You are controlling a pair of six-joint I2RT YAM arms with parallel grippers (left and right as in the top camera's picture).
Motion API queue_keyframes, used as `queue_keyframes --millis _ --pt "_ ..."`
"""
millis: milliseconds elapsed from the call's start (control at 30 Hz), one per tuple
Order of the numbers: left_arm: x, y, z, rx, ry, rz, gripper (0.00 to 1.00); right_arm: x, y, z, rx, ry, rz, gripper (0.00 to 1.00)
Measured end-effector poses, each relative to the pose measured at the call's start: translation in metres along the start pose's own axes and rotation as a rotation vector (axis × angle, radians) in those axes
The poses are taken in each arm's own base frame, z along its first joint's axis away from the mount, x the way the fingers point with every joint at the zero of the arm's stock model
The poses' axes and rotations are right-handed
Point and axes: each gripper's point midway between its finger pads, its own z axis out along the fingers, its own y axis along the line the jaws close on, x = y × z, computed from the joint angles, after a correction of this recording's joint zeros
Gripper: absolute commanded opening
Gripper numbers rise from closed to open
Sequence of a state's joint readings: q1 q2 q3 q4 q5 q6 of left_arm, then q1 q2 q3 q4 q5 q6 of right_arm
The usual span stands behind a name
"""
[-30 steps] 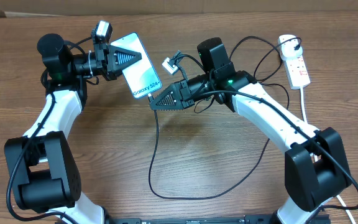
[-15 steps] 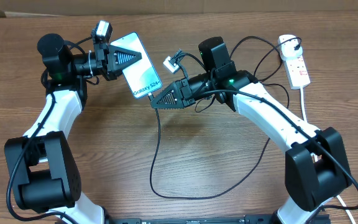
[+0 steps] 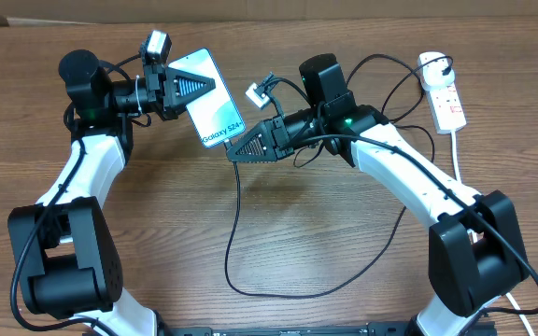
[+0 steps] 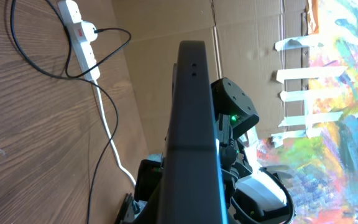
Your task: Plug charger to phone and switch on socket
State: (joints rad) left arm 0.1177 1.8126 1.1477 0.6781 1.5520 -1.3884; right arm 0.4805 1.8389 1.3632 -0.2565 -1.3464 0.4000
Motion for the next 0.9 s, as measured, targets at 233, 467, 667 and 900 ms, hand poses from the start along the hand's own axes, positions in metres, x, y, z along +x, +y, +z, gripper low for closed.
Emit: queue_keyframes --millis 233,467,667,900 --pt "-0.0013 0.0002 0.0000 -0.001 -0.008 -0.005 0.04 -0.0029 0.0013 -0.0006 -0.003 -0.006 -0.026 0.04" --pt "-0.0007 0.0000 0.0046 -0.001 -0.005 -0.019 0.04 -0.0032 0.0030 -0.0012 -0.011 -0.004 -0.023 0.04" --pt "-0.0024 0.0001 0.0052 -0.002 -0.014 -0.026 0.04 -0.0058 0.0039 -0.0019 -0.013 -0.010 -0.012 0.04" --pt "-0.0013 -0.0002 0.0083 -0.001 -0.008 -0.025 0.04 -0.0090 0.0032 -0.0038 -0.007 -0.021 0.008 0.18"
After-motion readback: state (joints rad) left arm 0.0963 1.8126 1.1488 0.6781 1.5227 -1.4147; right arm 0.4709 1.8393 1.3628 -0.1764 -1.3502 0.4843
